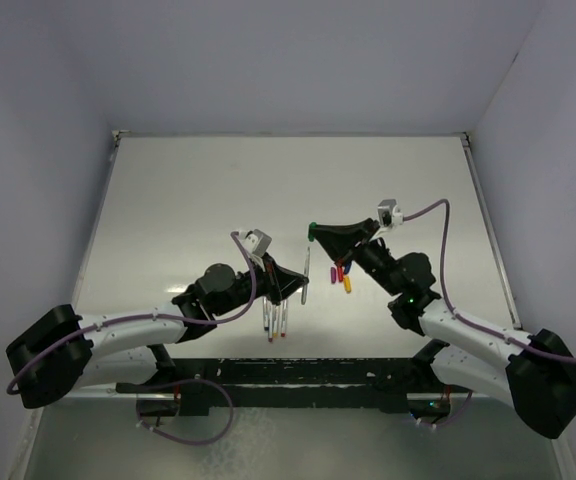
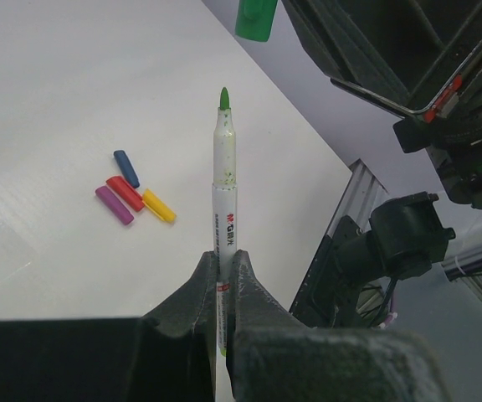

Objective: Insert the pens into the pen caps

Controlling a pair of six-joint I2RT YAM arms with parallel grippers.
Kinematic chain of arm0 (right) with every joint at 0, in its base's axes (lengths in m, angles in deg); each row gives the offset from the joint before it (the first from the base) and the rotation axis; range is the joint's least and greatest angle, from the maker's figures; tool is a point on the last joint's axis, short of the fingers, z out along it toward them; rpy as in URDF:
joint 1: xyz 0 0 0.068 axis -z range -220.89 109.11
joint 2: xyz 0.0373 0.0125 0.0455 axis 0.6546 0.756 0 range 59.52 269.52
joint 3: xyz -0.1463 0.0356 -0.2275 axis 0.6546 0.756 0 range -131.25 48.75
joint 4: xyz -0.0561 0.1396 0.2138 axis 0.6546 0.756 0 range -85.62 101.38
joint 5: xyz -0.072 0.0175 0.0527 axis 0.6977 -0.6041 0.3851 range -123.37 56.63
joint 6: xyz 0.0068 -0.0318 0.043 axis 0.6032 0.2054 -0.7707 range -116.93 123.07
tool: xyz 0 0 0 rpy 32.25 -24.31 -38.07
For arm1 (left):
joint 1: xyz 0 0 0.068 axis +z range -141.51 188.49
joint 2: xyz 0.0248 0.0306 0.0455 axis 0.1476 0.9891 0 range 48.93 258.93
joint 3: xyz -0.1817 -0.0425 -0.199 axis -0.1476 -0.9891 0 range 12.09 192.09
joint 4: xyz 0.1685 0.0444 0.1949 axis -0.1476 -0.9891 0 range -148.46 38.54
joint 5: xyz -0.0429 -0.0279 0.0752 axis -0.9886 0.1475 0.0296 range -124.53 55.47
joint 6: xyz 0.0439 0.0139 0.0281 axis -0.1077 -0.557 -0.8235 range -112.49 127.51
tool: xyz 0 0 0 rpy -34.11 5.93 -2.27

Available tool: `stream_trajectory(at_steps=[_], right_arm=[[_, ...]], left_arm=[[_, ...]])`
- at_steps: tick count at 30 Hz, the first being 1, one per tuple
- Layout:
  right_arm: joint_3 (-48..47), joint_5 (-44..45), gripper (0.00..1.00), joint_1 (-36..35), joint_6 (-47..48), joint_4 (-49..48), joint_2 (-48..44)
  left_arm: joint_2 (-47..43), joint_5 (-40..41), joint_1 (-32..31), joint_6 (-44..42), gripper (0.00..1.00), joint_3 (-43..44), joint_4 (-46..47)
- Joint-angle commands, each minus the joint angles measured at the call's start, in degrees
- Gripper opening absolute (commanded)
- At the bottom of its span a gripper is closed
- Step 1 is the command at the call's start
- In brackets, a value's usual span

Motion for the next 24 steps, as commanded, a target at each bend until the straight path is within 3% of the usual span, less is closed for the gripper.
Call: stream_trajectory(at_steps=[1,24], right_arm=[[-0.3,-1.7,0.00,-0.4,-1.1,-4.8,1.2],[1.6,-1.8,0.00,-0.7,-0.9,-4.8,1.6]], left_arm=[[0.3,0.6,-0.4,0.4,0.00,0.5,4.0],[0.0,0.7,-0.5,0.3,0.00,0.6,4.4]])
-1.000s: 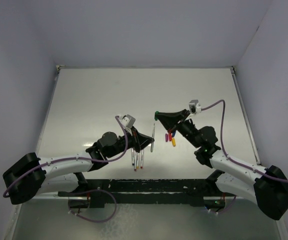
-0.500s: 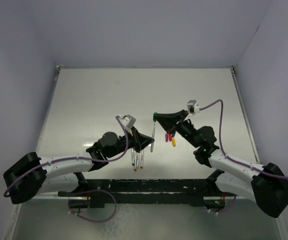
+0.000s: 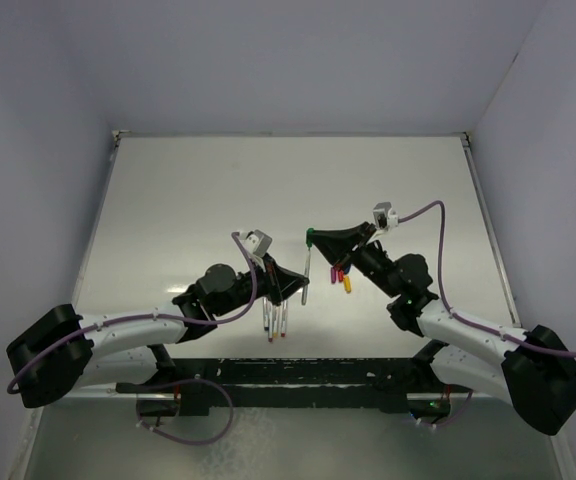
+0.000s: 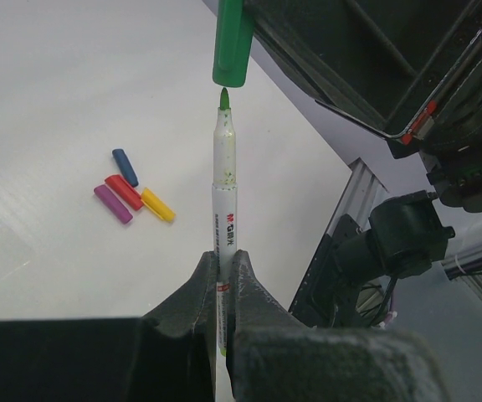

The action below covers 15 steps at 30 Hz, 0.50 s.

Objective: Insert the pens into the pen caps

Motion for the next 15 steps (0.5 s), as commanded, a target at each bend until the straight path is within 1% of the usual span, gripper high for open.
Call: stream_trajectory(at_steps=[1,15], right_arm=[[0.3,-0.5,0.00,-0.3,0.1,-3.6,-0.1],[0.6,-0.9,0.00,-0.4,0.1,-4.0,0.5]], left_arm=[[-0.2,0.4,-0.3,0.3,0.00,0.7,4.5],[-0.3,0.6,-0.3,0.4,0.00,0.5,5.1]])
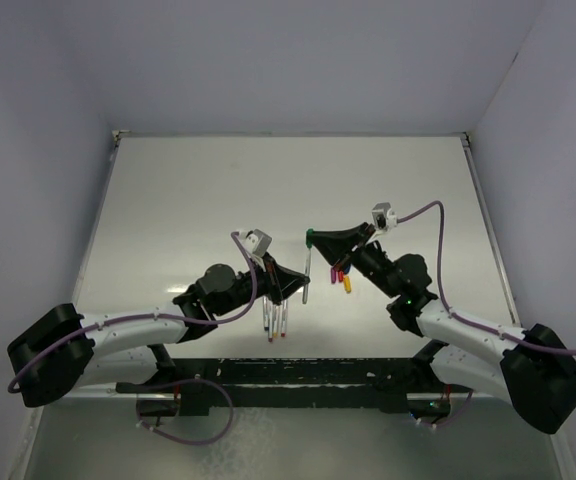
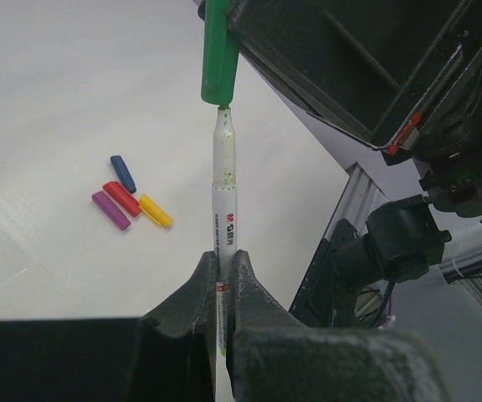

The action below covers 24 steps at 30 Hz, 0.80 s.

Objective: Insert the pens into the pen caps

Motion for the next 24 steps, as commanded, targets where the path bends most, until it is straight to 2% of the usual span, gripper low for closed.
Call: stream_trajectory(at_steps=[1,24], right_arm=[[0.4,-0.9,0.00,-0.4,0.0,-3.7,0.1],[2.9,-3.5,0.00,-0.9,-4.3,-0.8,-3.0]], left_arm=[[-0.8,0.6,-0.2,0.3,0.00,0.5,3.8],[-0.4,6.1,-0.3,-3.5,0.00,3.3,3.3]])
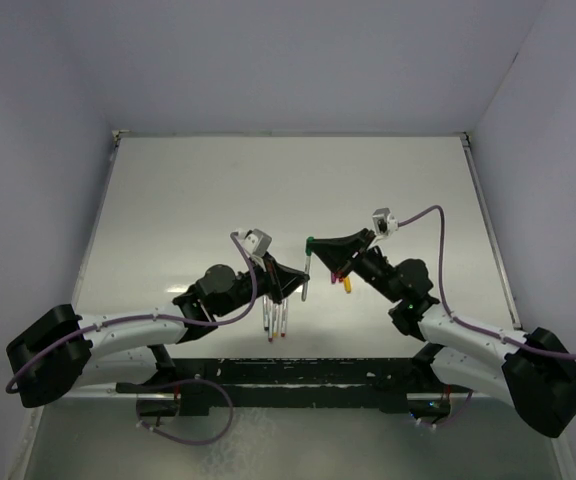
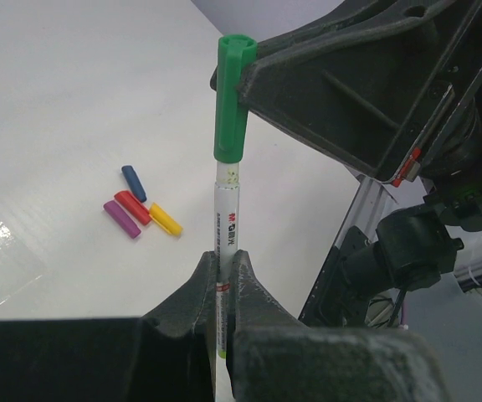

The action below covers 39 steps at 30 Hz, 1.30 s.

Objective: Insert the pens into the pen caps

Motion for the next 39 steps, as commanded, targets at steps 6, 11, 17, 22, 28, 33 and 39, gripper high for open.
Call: stream_trajectory(at_steps=[6,11,17,22,28,33,39], right_arm=[[0.7,-3.2,0.00,-0.6,-2.1,0.1,-0.8],[0.9,-5.0,0.00,-1.0,-2.8,0.3,0.3],[0.5,-6.5,0.00,-1.7,-2.6,5.2,1.7],[-0.6,-7.1,0.00,-3.2,0.0,11.6,2.8],[-0.2,-4.4,0.00,-6.1,3.1,16.8,3.6],[0.8,-2.5,0.00,-7.6,3.3,18.0,4.6],[-0.7,-0.6,0.00,-9.6,5.1,20.6,5.9]], left_arm=[[0.6,4.1,0.2,-1.9,0.00,2.7,6.3],[0.7,4.5,0.3,-2.7,0.00,2.3,9.9],[0.0,6.4,0.2,-4.4,0.00,3.2,10.8],[-1.7,8.4,0.3,-5.8,0.00,4.2,10.7],[-4.0,8.7,0.4,-7.9,0.00,6.3,9.8],[-5.8,10.7,0.6,-9.4,0.00,6.8,8.8],[-7.2,11.4,0.9,-10.1,0.00,6.8,8.2]])
